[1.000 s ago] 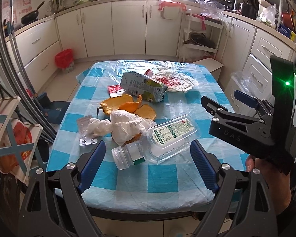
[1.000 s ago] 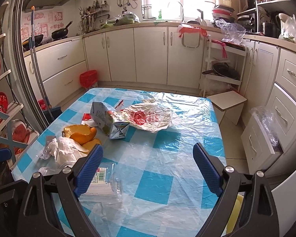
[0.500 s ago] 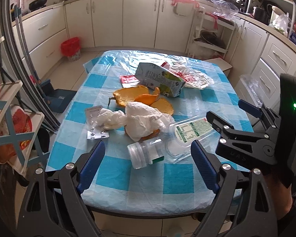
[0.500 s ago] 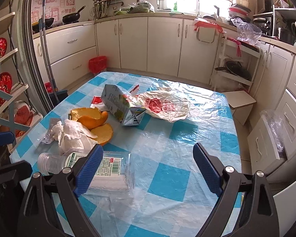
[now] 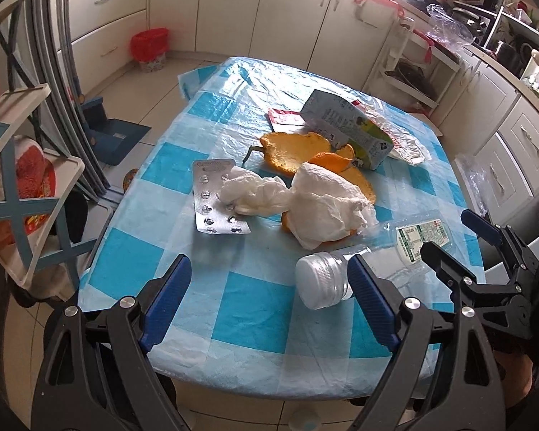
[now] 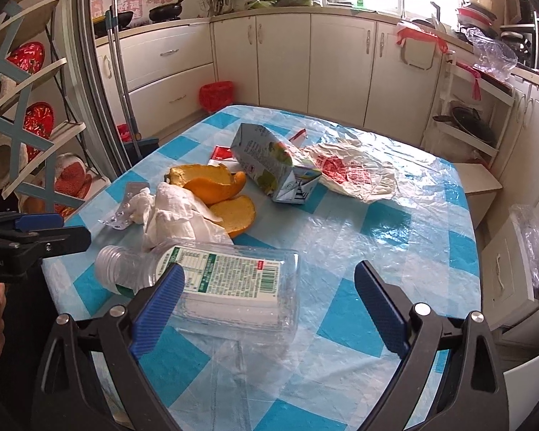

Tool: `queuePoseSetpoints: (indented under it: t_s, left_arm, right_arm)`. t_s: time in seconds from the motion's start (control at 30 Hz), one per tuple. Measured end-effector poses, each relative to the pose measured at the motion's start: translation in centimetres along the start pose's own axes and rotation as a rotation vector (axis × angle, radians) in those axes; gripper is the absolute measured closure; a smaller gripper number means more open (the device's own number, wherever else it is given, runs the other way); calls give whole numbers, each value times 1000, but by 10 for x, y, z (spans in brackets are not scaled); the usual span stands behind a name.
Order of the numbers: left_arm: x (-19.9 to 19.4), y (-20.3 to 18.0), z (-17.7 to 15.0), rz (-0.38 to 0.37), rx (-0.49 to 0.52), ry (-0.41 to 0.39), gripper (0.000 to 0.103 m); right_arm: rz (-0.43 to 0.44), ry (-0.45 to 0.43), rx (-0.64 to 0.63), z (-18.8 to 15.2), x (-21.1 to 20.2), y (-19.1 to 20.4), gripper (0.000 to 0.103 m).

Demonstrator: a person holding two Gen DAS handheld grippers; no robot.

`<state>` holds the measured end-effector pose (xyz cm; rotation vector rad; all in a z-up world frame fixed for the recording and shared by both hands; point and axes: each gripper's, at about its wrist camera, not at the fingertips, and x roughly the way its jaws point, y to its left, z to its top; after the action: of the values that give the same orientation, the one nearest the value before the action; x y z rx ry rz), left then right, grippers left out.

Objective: Collect trash
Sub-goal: 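Grasp the clear plastic bottle with the right gripper and lift it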

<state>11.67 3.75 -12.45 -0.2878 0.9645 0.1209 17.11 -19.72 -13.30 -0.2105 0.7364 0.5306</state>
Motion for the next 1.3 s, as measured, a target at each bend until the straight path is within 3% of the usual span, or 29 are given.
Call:
queuePoseSetpoints:
  t_s: [0.17,0.33,0.43,0.67,0.87,1.0,1.1,1.13,1.3]
  left_arm:
    - [11,4,-2,-8,-18,32,19]
    - [18,9,-3,-28,-50,62,19]
    - [19,9,-3,-32,-47,65,19]
    - [23,11,-5,-55,-57,82,19]
    - [18,12,-6,-60,-61,78,19]
    - [6,11,-2,-51,-51,48,19]
    - [1,14,0,-44,-55,36,19]
    - [1,14,0,-42,-57,36,19]
    - [0,8,-1,-34,-38,31,19]
  right_arm:
    - [26,4,-18,7,9,4,9]
    - [158,7,42,20,23,-6,9]
    - [293,82,62,26,38,-9,9]
    - [389,233,-107,14,21,14,9]
    - [301,250,-318,1,8,53,9]
    - [271,256,-340,-4,19,64,9]
    - [254,264,-350,-7,20,60,27]
    - [260,272,-337,-9,19,56,38]
    - [271,273,-316,-19,1,43,46]
